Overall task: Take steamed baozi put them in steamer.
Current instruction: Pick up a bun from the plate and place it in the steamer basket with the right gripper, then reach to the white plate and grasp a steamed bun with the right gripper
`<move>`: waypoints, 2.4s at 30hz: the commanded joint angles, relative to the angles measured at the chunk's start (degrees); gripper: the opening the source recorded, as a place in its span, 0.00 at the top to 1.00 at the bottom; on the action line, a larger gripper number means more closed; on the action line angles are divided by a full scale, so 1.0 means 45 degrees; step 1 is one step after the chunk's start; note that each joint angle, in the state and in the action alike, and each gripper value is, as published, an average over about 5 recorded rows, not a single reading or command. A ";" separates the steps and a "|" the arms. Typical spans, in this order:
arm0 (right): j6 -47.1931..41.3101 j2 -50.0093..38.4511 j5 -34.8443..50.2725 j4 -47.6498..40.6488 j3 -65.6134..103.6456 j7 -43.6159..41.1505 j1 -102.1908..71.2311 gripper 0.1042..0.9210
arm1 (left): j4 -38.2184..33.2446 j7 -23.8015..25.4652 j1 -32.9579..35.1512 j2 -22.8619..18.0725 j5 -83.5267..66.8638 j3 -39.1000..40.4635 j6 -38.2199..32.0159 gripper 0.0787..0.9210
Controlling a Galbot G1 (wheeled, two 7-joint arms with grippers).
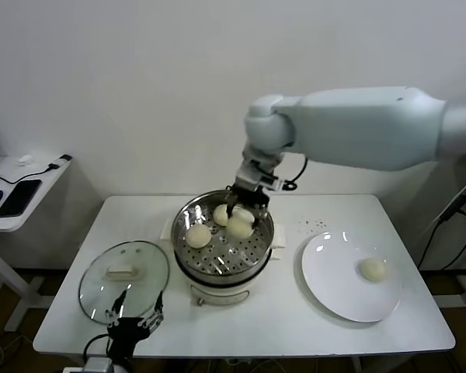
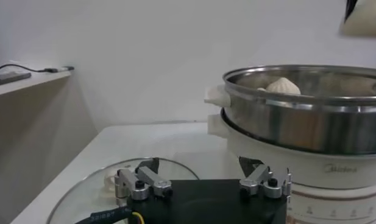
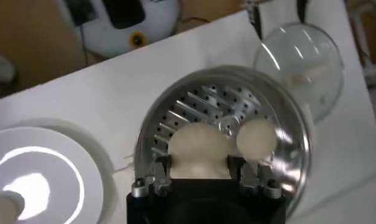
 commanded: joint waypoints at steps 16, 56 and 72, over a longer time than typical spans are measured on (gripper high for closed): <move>0.1517 0.1921 -0.2826 -0.2090 0.0481 0.0733 -0.3453 0.36 | 0.0099 -0.0019 -0.0050 -0.0004 -0.0056 0.0020 -0.0028 0.12; -0.6135 -0.9227 0.1509 -0.1605 -0.3553 -0.0252 -0.0471 0.12 | -0.0020 0.0050 -0.0061 -0.0131 0.0046 -0.0032 -0.0071 0.12; -0.6172 -0.9114 -0.1220 -0.4016 0.2133 0.0538 -0.7169 0.12 | 0.0175 0.0044 0.0252 -0.0398 0.0426 -0.0014 -0.0184 0.12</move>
